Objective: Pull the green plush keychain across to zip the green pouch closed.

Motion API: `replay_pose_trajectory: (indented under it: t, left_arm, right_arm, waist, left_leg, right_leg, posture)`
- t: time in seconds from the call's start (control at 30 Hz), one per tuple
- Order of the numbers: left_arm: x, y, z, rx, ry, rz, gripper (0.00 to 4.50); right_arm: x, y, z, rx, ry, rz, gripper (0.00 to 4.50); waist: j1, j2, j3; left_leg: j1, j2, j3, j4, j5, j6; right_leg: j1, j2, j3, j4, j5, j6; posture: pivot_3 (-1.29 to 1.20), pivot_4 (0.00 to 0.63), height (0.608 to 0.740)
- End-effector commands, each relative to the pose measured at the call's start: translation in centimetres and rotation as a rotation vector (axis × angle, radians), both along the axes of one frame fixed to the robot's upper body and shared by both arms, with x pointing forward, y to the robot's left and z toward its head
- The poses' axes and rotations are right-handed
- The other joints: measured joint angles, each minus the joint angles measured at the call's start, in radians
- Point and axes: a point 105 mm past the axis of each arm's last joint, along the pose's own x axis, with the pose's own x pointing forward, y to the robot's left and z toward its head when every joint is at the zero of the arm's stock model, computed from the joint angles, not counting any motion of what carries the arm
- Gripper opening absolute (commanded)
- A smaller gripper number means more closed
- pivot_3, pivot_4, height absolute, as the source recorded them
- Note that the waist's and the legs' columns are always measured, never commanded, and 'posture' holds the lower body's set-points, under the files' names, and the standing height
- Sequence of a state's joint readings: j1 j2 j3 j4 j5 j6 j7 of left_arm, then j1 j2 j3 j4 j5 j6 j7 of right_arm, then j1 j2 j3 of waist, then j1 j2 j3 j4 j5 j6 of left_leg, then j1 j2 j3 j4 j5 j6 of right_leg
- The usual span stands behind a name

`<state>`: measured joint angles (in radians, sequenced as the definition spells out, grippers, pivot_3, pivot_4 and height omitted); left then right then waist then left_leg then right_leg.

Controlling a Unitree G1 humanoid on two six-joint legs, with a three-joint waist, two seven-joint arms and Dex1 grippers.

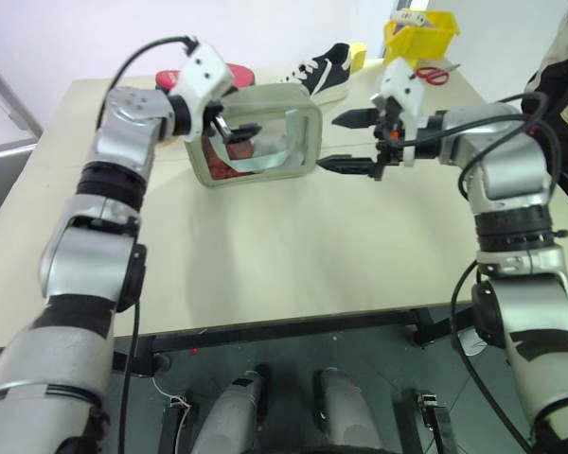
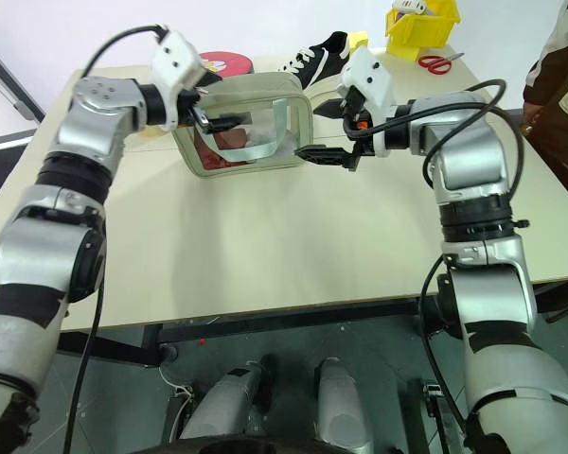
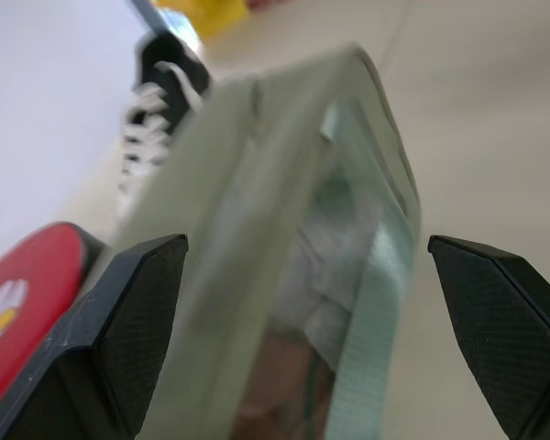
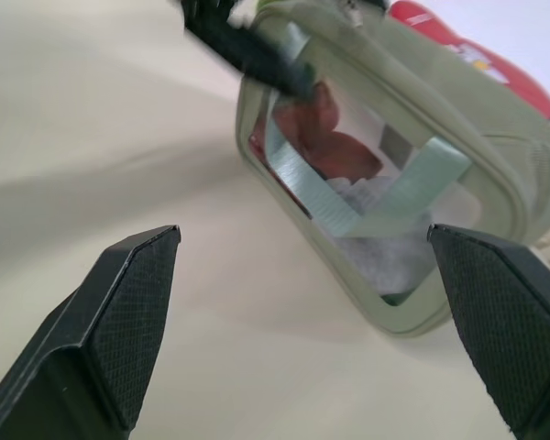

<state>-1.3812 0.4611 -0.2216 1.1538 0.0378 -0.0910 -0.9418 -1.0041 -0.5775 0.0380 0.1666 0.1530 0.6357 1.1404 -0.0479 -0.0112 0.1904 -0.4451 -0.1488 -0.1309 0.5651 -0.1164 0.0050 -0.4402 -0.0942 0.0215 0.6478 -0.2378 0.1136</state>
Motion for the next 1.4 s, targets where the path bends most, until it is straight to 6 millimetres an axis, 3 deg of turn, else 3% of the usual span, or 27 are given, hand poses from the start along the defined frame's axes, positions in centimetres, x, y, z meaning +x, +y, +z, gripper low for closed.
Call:
replay_pose_trajectory:
  t: [0.03, 0.07, 0.1, 0.13, 0.17, 0.2, 0.3, 0.33, 0.57, 0.8, 0.93, 1.07, 1.23, 1.33, 1.4]
  left_arm:
    - [0.1, 0.1, 0.9, 0.08, -0.047, -0.005, 3.15]
    - [0.1, -0.1, 0.8, 0.096, -0.048, -0.012, 2.61]
    - [0.1, -0.6, 0.9, 0.113, -0.055, -0.023, 2.61]
    - [0.1, -0.9, 1.0, 0.124, -0.064, -0.031, 1.96]
    - [0.1, -1.0, 1.1, 0.128, -0.073, -0.034, 1.9]
    - [0.1, -1.2, 1.2, 0.13, -0.08, -0.04, 1.54]
    - [0.0, -1.3, 1.6, 0.125, -0.097, -0.046, 0.22]
    - [0.0, -1.2, 1.9, 0.118, -0.106, -0.044, 0.1]
    - [-1.9, -2.1, 4.2, 0.112, -0.125, -0.208, 0.1]
    - [-4.0, -3.5, 5.1, 0.123, -0.141, -0.345, 0.1]
    - [-4.6, -3.2, 3.9, 0.139, -0.108, -0.36, 0.1]
    - [-5.8, -3.0, 1.2, 0.201, -0.069, -0.412, 0.1]
    - [-7.5, -3.9, 0.4, 0.181, -0.037, -0.462, 0.1]
    - [-8.7, -4.0, 0.6, 0.153, 0.002, -0.499, 0.91]
    - [-8.9, -3.7, 1.4, 0.119, 0.02, -0.488, 1.87]
  right_arm:
    - [-1.0, -0.1, 1.7, 0.032, -0.057, -0.027, 4.5]
    - [-1.1, -0.4, 1.7, 0.036, -0.058, -0.043, 4.5]
    - [-1.2, -0.9, 1.7, 0.036, -0.061, -0.069, 4.5]
    - [-1.3, -1.2, 1.7, 0.036, -0.064, -0.089, 4.5]
    - [-1.3, -1.5, 1.7, 0.036, -0.066, -0.104, 4.5]
    - [-1.3, -1.7, 1.7, 0.036, -0.069, -0.118, 4.5]
    - [-1.3, -2.0, 1.9, 0.041, -0.075, -0.141, 4.5]
    - [-1.3, -2.0, 1.9, 0.042, -0.077, -0.145, 4.5]
    - [-0.9, -2.0, 2.2, 0.05, -0.087, -0.151, 4.5]
    - [-0.5, -1.2, 2.0, 0.06, -0.079, -0.128, 4.5]
    - [-0.4, -0.9, 1.9, 0.061, -0.077, -0.119, 4.5]
    - [-0.3, -0.9, 1.9, 0.057, -0.076, -0.115, 4.5]
    - [-0.4, -0.9, 1.9, 0.054, -0.075, -0.11, 4.5]
    - [-0.5, -0.9, 1.8, 0.049, -0.072, -0.099, 4.5]
    - [-0.8, -0.9, 1.8, 0.04, -0.07, -0.086, 4.5]
  waist:
    - [0.001, 0.0, 0.0]
    - [0.002, 0.0, 0.0]
    - [0.003, 0.0, 0.0]
    - [0.004, 0.0, 0.0]
    - [0.008, 0.0, 0.0]
    - [0.009, 0.0, 0.0]
    - [0.01, 0.0, 0.0]
    - [0.01, 0.0, 0.0]
    - [0.008, 0.0, 0.0]
    - [0.005, 0.0, 0.0]
    - [0.003, 0.0, 0.0]
    - [0.002, 0.0, 0.0]
    - [0.004, 0.0, 0.0]
    - [0.004, 0.0, 0.0]
    - [0.004, 0.0, 0.0]
  left_leg:
    - [0.0, 0.0, 0.0, 0.0, 0.0, 0.0]
    - [-0.001, 0.0, 0.0, 0.001, 0.0, 0.001]
    - [-0.001, 0.0, 0.0, 0.001, 0.0, 0.001]
    - [-0.002, 0.0, 0.0, 0.005, -0.001, 0.002]
    - [-0.003, 0.0, -0.001, 0.008, -0.002, 0.004]
    - [-0.006, -0.001, -0.001, 0.012, -0.003, 0.005]
    - [-0.006, -0.002, -0.001, 0.013, -0.004, 0.006]
    - [-0.006, -0.002, -0.001, 0.013, -0.004, 0.006]
    - [-0.006, -0.002, -0.002, 0.013, -0.003, 0.007]
    - [-0.009, -0.002, -0.002, 0.014, -0.003, 0.008]
    - [-0.009, -0.002, -0.002, 0.014, -0.002, 0.008]
    - [-0.009, -0.001, -0.002, 0.014, -0.002, 0.008]
    - [-0.009, -0.002, -0.002, 0.015, -0.002, 0.008]
    - [-0.009, -0.002, -0.002, 0.015, -0.002, 0.008]
    - [-0.009, -0.002, -0.002, 0.015, -0.002, 0.008]
  right_leg:
    - [0.0, 0.0, 0.0, 0.0, 0.0, 0.0]
    - [0.0, 0.0, 0.0, 0.0, 0.0, 0.0]
    - [0.0, 0.0, -0.001, 0.0, 0.0, 0.0]
    - [0.001, 0.0, -0.001, 0.0, 0.0, 0.0]
    - [0.002, 0.0, -0.002, 0.0, -0.001, 0.001]
    - [0.002, 0.0, -0.004, 0.0, 0.0, 0.002]
    - [0.004, -0.001, -0.004, 0.0, 0.0, 0.004]
    - [0.004, -0.001, -0.004, 0.0, 0.0, 0.004]
    - [0.003, -0.001, -0.004, 0.0, 0.0, 0.004]
    - [0.001, -0.001, -0.005, 0.0, 0.0, 0.004]
    - [0.001, -0.001, -0.004, 0.0, 0.0, 0.004]
    - [0.0, 0.0, -0.003, 0.001, 0.0, 0.004]
    - [0.001, 0.0, -0.004, 0.001, 0.0, 0.004]
    - [0.001, 0.0, -0.004, 0.001, 0.0, 0.004]
    - [0.001, 0.0, -0.004, 0.001, 0.0, 0.004]
  posture:
    - [0.0, 0.15, 0.74]
    - [0.0, 0.15, 0.74]
    - [0.0, 0.15, 0.74]
    - [0.0, 0.15, 0.74]
    - [0.0, 0.15, 0.74]
    - [0.0, 0.15, 0.74]
    - [0.0, 0.15, 0.74]
    - [0.0, 0.15, 0.74]
    - [0.0, 0.15, 0.74]
    - [0.0, 0.15, 0.74]
    - [0.0, 0.15, 0.74]
    - [0.0, 0.15, 0.74]
    - [0.0, 0.15, 0.74]
    - [0.0, 0.15, 0.74]
    - [0.0, 0.15, 0.74]
